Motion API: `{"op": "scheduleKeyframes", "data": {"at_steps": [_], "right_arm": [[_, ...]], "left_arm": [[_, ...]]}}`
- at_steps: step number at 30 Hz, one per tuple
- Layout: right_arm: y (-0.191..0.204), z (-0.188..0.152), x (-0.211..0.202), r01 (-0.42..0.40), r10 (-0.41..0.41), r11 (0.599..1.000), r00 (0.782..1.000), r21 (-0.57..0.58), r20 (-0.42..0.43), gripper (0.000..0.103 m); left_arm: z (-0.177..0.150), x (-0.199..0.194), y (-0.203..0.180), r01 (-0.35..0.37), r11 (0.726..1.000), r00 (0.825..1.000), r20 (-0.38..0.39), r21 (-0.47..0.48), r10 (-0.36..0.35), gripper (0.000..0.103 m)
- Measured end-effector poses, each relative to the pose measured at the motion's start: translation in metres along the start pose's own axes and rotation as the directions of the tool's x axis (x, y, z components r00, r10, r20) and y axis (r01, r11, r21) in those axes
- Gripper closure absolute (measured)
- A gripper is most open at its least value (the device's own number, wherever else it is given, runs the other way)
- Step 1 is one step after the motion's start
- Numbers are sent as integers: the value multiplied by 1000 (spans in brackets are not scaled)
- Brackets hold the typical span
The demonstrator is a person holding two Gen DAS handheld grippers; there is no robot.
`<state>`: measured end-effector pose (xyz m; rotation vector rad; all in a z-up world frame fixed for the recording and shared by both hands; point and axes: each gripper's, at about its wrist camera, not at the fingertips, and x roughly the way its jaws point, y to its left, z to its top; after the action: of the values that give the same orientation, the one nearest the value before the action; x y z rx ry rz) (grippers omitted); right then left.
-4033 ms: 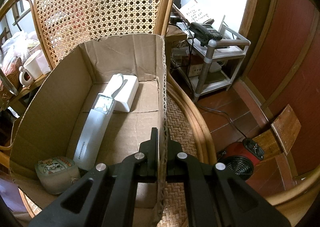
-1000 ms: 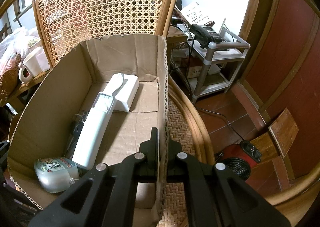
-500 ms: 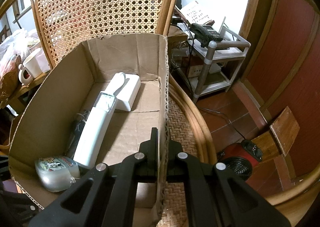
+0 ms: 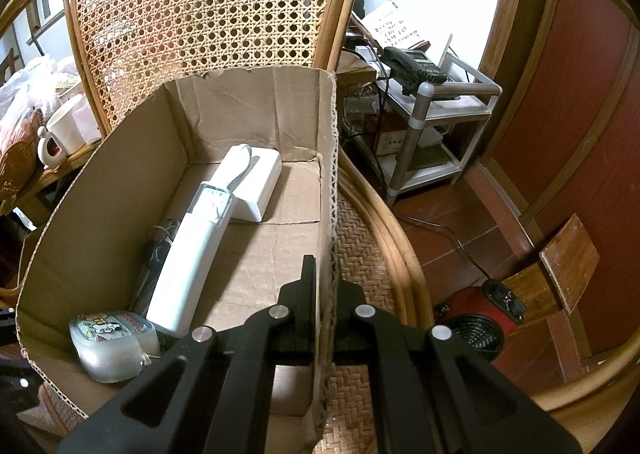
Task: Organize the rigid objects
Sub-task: 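Lift the tagged fob with the left gripper and lower it into the box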
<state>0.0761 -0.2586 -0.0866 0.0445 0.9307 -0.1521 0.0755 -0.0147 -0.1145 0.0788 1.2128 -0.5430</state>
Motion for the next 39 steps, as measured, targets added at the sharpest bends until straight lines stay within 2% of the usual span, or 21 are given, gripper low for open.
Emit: {"op": "scheduleKeyframes", "data": {"at_steps": [8, 13, 15, 18, 23, 29, 33, 36, 39], "right_arm": [[0, 0, 0, 1, -1, 1000, 1000, 0, 0, 97], [1, 1, 1, 2, -2, 1000, 1000, 1, -1, 97], [1, 1, 1, 2, -2, 1000, 1000, 0, -1, 97], [1, 1, 1, 1, -1, 1000, 1000, 0, 0, 97], [1, 1, 1, 2, -2, 1000, 1000, 0, -1, 97], [1, 1, 1, 1, -1, 1000, 1000, 0, 0, 97], [2, 2, 0, 3, -3, 1000, 1000, -7, 2, 97], [1, 2, 0, 2, -2, 1000, 1000, -7, 3, 97], [1, 2, -1, 5, -4, 1000, 1000, -9, 9, 97]], "left_arm": [[-6, -33, -2, -19, 1000, 993, 120, -12, 20, 81], [1, -60, -1, -74, 996, 968, 235, -47, 83, 81], [6, -69, -5, -101, 994, 958, 265, -30, 105, 81], [14, -77, -8, -82, 996, 948, 305, -31, 88, 81], [25, -92, -23, -71, 997, 921, 382, -28, 77, 81], [40, -94, -57, -35, 999, 898, 440, 24, 21, 81], [49, -93, -79, 17, 999, 883, 468, 52, -39, 81], [54, -85, -92, 19, 998, 890, 455, 63, -45, 81], [61, -71, -101, -1, 999, 904, 426, 49, -20, 81]]}}
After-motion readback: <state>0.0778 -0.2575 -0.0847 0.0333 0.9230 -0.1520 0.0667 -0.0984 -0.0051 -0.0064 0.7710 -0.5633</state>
